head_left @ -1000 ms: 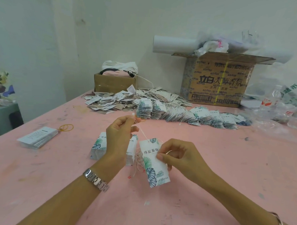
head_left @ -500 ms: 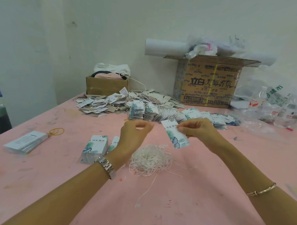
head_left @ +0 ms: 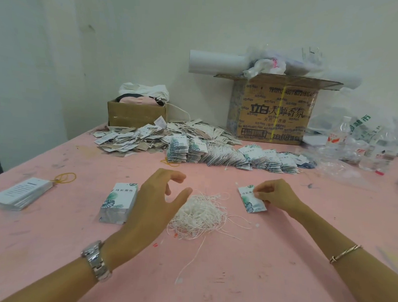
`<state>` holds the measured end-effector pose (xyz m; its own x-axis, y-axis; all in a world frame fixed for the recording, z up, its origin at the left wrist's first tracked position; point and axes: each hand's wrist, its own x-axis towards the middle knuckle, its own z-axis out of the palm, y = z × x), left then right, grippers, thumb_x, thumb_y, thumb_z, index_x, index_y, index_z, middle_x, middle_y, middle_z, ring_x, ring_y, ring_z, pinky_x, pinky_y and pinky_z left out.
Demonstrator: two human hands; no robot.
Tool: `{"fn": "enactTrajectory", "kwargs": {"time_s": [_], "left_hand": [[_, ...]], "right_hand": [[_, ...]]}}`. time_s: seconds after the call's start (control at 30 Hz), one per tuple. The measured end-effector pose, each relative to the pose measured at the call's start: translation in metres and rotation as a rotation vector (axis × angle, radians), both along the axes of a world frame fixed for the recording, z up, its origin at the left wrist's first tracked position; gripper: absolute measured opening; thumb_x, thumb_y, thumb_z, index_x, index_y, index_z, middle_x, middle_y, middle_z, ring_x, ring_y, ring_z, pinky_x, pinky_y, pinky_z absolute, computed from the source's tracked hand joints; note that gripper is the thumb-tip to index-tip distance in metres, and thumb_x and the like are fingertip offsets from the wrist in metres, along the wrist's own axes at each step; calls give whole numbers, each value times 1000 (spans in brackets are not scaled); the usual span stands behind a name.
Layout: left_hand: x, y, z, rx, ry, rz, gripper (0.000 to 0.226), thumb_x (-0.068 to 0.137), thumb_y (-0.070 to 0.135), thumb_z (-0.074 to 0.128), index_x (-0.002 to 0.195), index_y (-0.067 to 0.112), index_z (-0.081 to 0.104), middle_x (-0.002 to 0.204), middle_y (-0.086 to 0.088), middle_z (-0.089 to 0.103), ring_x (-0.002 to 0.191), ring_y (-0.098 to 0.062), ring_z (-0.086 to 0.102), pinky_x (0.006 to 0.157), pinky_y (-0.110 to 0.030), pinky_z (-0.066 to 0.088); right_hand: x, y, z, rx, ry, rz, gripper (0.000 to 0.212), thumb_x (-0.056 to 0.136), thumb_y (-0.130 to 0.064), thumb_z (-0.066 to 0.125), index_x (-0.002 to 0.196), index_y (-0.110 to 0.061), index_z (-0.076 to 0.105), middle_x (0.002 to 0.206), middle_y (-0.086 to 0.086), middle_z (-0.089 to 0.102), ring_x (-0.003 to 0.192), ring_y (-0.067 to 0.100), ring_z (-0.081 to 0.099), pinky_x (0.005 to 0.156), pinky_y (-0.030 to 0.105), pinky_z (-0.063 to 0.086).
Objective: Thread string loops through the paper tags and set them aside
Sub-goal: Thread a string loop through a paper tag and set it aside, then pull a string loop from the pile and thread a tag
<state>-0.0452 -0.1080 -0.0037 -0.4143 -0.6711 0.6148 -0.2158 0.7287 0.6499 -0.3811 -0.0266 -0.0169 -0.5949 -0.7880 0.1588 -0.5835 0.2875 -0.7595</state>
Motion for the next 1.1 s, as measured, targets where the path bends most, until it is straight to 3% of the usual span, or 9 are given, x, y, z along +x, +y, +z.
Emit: {"fn": "enactTrajectory", "kwargs": {"time_s": [0.07, 0.17, 0.3, 0.47, 0.6, 0.7, 0.77, 0.93, 1.1], "left_hand": [[5, 0, -5, -48, -12, 6, 24, 86, 32, 73, 107, 35, 61, 101, 21, 61, 84, -6, 52, 72, -9, 37], [9, -1, -11, -81, -9, 13, 26, 85, 29, 74, 104, 37, 59, 99, 22, 61, 85, -7, 52, 74, -9, 37], [10, -1, -14, -122, -12, 18, 26, 85, 31, 73, 104, 40, 57, 98, 24, 59, 86, -7, 51, 75, -9, 36], [9, 1, -14, -156, -23, 12, 26, 86, 31, 73, 105, 38, 57, 96, 24, 58, 87, -3, 50, 75, -7, 35], [10, 3, -14, -178, -45, 8, 26, 86, 28, 74, 105, 35, 58, 96, 22, 59, 87, 1, 49, 75, -7, 35], [9, 6, -13, -195, -55, -5, 24, 86, 27, 74, 105, 31, 60, 96, 19, 59, 87, 3, 48, 77, -6, 35], [8, 8, -13, -217, -71, -5, 22, 87, 26, 74, 105, 27, 62, 96, 18, 60, 87, 6, 47, 78, -7, 35], [2, 16, -9, -259, -106, -47, 20, 89, 25, 71, 107, 23, 64, 96, 15, 60, 90, 10, 44, 81, -4, 32], [-15, 21, -3, -296, -166, -98, 23, 92, 25, 67, 114, 18, 67, 101, 10, 61, 87, 3, 38, 80, -12, 35]], "right_hand": [[-2, 3, 0, 47, 179, 13, 8, 83, -7, 76, 91, -7, 77, 83, 6, 73, 60, 4, 57, 56, 13, 45], [-3, 6, 1, 91, 353, 41, 8, 85, -7, 73, 92, -6, 78, 87, 9, 73, 63, 10, 57, 71, 30, 52], [-1, 7, -1, 127, 428, 43, 9, 86, -6, 69, 90, -6, 78, 83, 10, 72, 63, 12, 56, 71, 32, 52], [2, 7, -3, 189, 464, 48, 11, 85, -5, 68, 81, -7, 78, 85, 10, 75, 77, 20, 63, 72, 35, 52], [12, 8, -1, 91, 586, 49, 10, 88, -9, 69, 91, -9, 78, 87, 7, 68, 76, 20, 56, 69, 32, 45], [32, 13, 8, -7, 525, 243, 5, 86, -17, 74, 85, -19, 79, 81, -5, 64, 69, 14, 56, 68, 33, 47], [46, 14, 11, 61, 466, 374, 3, 85, -25, 76, 83, -26, 79, 82, -9, 66, 72, 10, 56, 68, 33, 48], [64, 12, 5, 214, 653, 406, 5, 87, -36, 71, 86, -34, 76, 83, -20, 58, 78, -8, 44, 61, 17, 31], [70, 12, 3, 232, 770, 408, 8, 90, -28, 64, 86, -24, 70, 88, -15, 56, 80, 2, 44, 61, 18, 32]]}}
